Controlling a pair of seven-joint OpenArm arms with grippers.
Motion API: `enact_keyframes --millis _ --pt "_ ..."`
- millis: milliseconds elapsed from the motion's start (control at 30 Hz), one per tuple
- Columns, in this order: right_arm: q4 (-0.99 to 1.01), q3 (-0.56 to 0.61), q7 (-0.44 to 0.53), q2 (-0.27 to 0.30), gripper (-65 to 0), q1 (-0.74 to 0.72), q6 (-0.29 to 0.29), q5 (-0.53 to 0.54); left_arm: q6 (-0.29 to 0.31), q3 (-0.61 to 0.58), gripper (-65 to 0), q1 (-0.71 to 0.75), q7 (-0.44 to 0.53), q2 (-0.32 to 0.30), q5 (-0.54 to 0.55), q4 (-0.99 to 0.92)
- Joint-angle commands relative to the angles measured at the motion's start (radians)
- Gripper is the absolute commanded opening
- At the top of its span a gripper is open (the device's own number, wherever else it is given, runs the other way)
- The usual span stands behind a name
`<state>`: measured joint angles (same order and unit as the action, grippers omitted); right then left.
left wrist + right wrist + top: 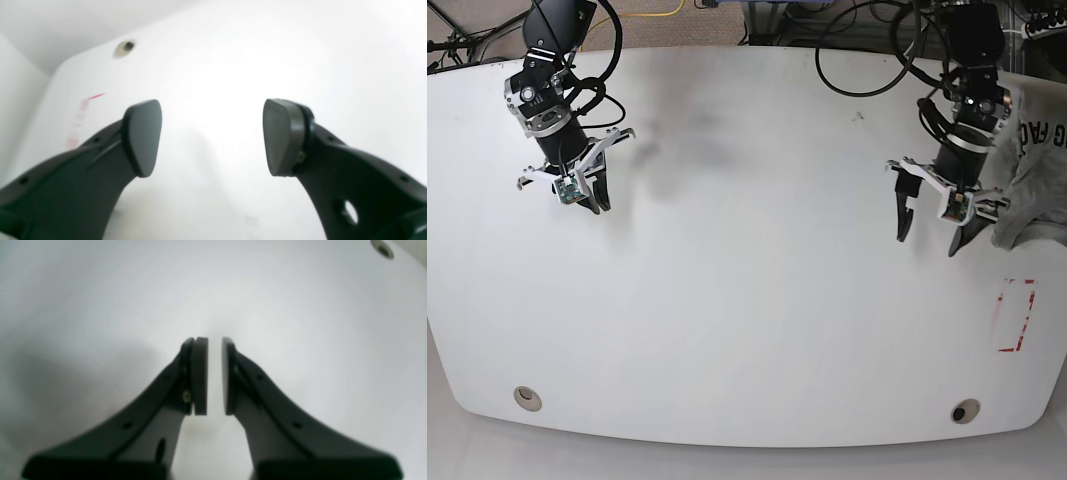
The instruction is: Fold the T-shirt properly
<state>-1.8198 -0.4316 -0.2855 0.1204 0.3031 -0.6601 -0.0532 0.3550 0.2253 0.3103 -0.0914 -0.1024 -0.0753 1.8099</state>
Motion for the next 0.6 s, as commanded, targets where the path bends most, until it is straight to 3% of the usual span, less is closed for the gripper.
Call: enact_keyframes --millis 0,200,433,567 --pt "-0.01 -0.006 0.064 0.009 -58.5 0.026 0.012 0.011 -0.015 -0.019 -21.1 0.034 0.065 0.008 -0.027 -0.015" --pt "-0.014 -0.006 0.096 0.008 -58.5 0.138 0.013 0.036 -0.04 -0.051 -21.1 0.178 0.088 0.045 -0.044 0.034" --pt "-0.064 -0.065 0.11 0.003 -58.5 0.319 0.013 0.214 -0.037 -0.051 -21.1 0.424 0.088 0.092 -0.044 0.143" --pt "-0.102 -0.077 0.11 -0.017 -58.5 0.422 0.013 0.26 -0.037 -0.05 -21.1 0.56 0.088 0.097 -0.044 0.167"
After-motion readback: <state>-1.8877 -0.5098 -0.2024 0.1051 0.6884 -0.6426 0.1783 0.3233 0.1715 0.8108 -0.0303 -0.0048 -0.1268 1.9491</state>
